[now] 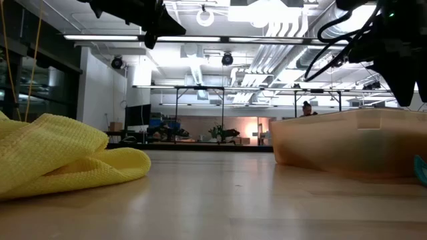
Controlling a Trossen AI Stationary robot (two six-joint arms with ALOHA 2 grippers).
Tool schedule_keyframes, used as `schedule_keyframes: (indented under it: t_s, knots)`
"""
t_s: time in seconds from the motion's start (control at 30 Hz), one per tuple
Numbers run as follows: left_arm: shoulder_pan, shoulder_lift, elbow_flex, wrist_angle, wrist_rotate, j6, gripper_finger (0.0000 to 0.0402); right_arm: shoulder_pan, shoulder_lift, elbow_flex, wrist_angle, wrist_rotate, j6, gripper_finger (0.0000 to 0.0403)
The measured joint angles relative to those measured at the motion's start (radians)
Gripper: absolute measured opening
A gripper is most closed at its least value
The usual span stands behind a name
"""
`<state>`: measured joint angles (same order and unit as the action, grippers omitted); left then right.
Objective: Fold microfiber towels
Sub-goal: Move the orange bin to the center of the table
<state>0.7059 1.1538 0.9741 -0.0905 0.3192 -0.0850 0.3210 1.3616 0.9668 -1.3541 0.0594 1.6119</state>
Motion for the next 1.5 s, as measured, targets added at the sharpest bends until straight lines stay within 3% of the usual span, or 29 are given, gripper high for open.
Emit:
schedule_keyframes:
  t_s: [0.13, 0.33, 0.57, 0.7, 0.93, 1.23, 1.5]
  knots:
    - [0.0, 0.0, 0.0, 0.0, 0.0, -0.016, 0.0, 0.036, 0.0, 0.0, 0.033, 0.003, -0.066, 0.0215]
    - [0.0, 0.0, 0.0, 0.001, 0.008, -0.018, 0.0, 0.067, 0.0, 0.0, 0.324, 0.045, -0.143, 0.0215]
    - [-0.009, 0.0, 0.0, 0.002, 0.011, -0.035, 0.0, 0.065, 0.059, 0.001, 0.497, 0.02, -0.15, 0.0203]
    - [-0.009, 0.0, 0.0, 0.003, 0.011, -0.035, 0.0, 0.068, 0.12, 0.0, 0.587, -0.026, -0.155, 0.0153]
    - [-0.009, 0.0, 0.0, 0.004, 0.011, -0.035, 0.0, 0.068, 0.165, 0.0, 0.693, -0.008, -0.156, 0.0011]
    - [-0.008, 0.0, 0.0, 0.005, 0.011, -0.034, 0.0, 0.068, 0.186, 0.001, 0.787, -0.041, -0.167, 0.0005]
    - [-0.008, -0.003, 0.0, 0.007, 0.011, 0.01, 0.0, 0.003, 0.289, 0.0, 0.907, -0.045, -0.21, 0.0001]
